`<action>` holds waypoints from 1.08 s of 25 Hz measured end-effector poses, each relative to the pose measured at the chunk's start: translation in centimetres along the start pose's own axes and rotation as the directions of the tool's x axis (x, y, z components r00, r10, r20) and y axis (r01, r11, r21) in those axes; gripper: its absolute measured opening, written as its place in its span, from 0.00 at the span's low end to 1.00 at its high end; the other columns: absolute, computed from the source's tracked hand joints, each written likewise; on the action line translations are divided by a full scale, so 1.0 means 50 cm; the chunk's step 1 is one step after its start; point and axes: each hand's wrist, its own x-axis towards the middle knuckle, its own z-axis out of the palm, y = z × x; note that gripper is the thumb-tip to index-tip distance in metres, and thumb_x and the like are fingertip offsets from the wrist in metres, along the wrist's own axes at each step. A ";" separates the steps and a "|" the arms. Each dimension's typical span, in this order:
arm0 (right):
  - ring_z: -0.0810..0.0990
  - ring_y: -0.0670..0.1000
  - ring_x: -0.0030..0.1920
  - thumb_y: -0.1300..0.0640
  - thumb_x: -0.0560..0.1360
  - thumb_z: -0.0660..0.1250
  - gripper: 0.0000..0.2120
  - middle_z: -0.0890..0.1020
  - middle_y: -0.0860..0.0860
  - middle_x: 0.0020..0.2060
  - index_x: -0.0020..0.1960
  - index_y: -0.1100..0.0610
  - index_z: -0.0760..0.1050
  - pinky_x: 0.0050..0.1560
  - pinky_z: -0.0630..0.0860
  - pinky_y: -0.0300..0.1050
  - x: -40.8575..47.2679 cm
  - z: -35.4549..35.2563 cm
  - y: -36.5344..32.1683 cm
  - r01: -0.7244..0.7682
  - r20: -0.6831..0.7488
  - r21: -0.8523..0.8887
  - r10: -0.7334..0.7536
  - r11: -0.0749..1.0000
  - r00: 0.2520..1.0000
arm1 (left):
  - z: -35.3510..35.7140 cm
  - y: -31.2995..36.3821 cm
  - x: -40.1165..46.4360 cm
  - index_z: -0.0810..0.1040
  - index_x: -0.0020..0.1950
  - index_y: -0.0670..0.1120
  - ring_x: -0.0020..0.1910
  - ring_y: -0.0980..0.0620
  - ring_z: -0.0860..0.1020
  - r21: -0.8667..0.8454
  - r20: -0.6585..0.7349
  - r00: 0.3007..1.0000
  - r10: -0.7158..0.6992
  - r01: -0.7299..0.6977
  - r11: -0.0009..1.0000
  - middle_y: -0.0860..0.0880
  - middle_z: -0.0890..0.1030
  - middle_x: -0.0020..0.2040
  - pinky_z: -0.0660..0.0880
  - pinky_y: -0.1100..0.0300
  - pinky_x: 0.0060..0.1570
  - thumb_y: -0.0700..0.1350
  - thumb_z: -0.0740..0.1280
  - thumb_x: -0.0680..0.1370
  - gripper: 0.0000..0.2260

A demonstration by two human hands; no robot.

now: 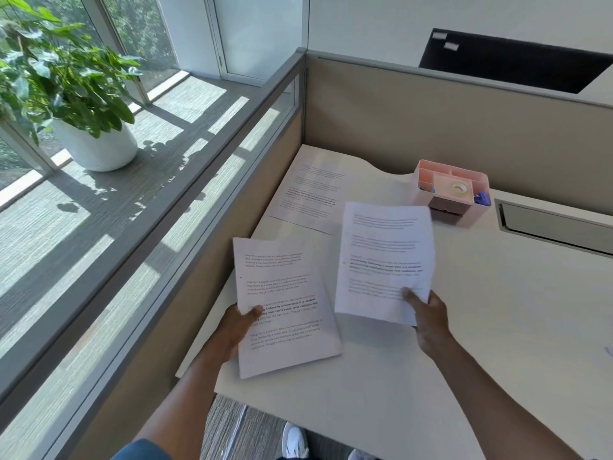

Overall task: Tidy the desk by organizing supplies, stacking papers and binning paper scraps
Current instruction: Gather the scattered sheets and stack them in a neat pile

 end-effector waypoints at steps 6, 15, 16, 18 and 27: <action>0.84 0.53 0.45 0.61 0.72 0.75 0.08 0.86 0.51 0.45 0.51 0.57 0.82 0.51 0.80 0.51 -0.086 0.095 0.082 -0.001 0.146 -0.217 0.034 0.976 0.989 | 0.007 0.005 -0.008 0.79 0.63 0.44 0.53 0.40 0.84 -0.028 0.010 1.000 0.000 0.000 1.000 0.42 0.85 0.55 0.81 0.41 0.55 0.44 0.68 0.81 0.11; 0.84 0.49 0.50 0.60 0.75 0.72 0.09 0.85 0.48 0.50 0.54 0.53 0.79 0.52 0.81 0.46 -0.142 0.187 0.121 0.013 0.310 -0.347 0.101 0.938 0.945 | 0.006 -0.003 -0.006 0.80 0.64 0.43 0.54 0.40 0.84 -0.094 0.070 0.996 0.047 -0.040 0.995 0.43 0.85 0.56 0.79 0.39 0.59 0.43 0.74 0.76 0.16; 0.84 0.49 0.51 0.60 0.75 0.71 0.10 0.85 0.47 0.51 0.55 0.53 0.79 0.53 0.81 0.47 -0.141 0.191 0.120 0.021 0.342 -0.357 0.109 0.934 0.933 | 0.007 -0.004 -0.005 0.80 0.63 0.42 0.55 0.40 0.84 -0.100 0.068 0.996 0.051 -0.044 0.994 0.43 0.85 0.56 0.79 0.39 0.59 0.42 0.75 0.76 0.17; 0.84 0.50 0.52 0.60 0.76 0.71 0.11 0.85 0.47 0.52 0.57 0.52 0.78 0.55 0.81 0.47 -0.138 0.191 0.118 0.046 0.433 -0.378 0.132 0.925 0.892 | 0.008 -0.004 -0.004 0.81 0.62 0.43 0.54 0.41 0.84 -0.099 0.049 0.997 0.060 -0.055 0.994 0.44 0.86 0.56 0.80 0.41 0.58 0.42 0.76 0.74 0.17; 0.80 0.42 0.53 0.43 0.70 0.75 0.20 0.80 0.40 0.53 0.57 0.43 0.71 0.49 0.78 0.40 -0.111 0.195 0.097 0.208 0.389 -0.499 0.003 0.841 0.921 | 0.006 -0.004 -0.010 0.80 0.62 0.46 0.54 0.43 0.85 -0.132 0.063 0.994 0.093 -0.084 0.988 0.44 0.85 0.57 0.81 0.44 0.57 0.44 0.74 0.77 0.15</action>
